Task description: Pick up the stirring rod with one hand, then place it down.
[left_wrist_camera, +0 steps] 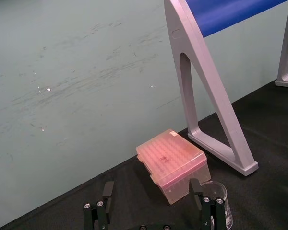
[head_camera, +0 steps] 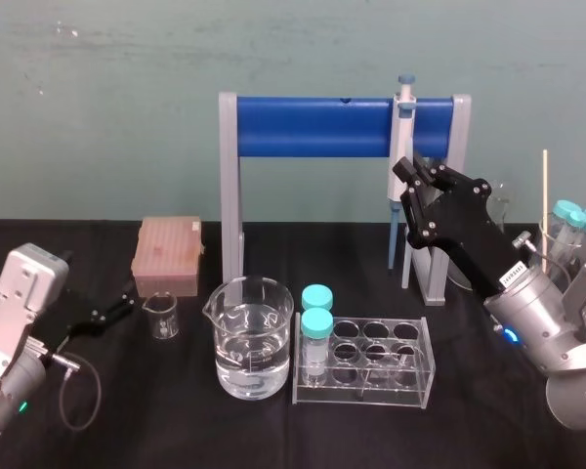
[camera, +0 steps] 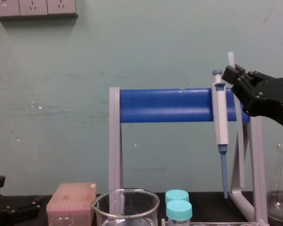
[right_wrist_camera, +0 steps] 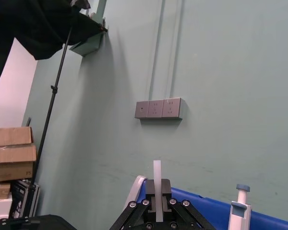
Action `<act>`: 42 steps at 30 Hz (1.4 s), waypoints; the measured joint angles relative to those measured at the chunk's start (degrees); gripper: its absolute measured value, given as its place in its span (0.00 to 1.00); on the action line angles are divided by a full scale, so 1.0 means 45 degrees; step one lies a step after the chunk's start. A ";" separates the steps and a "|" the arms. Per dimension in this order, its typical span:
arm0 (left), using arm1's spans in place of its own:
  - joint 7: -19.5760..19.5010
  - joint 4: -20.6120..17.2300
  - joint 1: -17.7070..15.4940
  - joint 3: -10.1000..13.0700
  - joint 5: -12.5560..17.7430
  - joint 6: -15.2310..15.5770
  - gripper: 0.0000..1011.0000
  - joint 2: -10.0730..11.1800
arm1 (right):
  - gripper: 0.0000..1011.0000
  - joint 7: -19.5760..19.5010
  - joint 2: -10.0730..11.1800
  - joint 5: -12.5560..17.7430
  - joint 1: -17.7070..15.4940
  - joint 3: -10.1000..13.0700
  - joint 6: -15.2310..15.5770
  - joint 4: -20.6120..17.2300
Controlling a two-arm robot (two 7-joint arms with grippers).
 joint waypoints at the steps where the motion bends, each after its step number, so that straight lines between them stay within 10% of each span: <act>1: 0.0000 0.0000 0.0000 0.0001 0.0001 0.0000 0.99 0.0000 | 0.07 0.0000 0.0001 0.0001 0.0003 -0.0004 0.0000 -0.0003; 42: 0.0000 0.0000 0.0000 0.0000 0.0000 -0.0001 0.99 0.0000 | 0.07 0.0001 0.0015 0.0020 0.0029 -0.0032 0.0001 -0.0034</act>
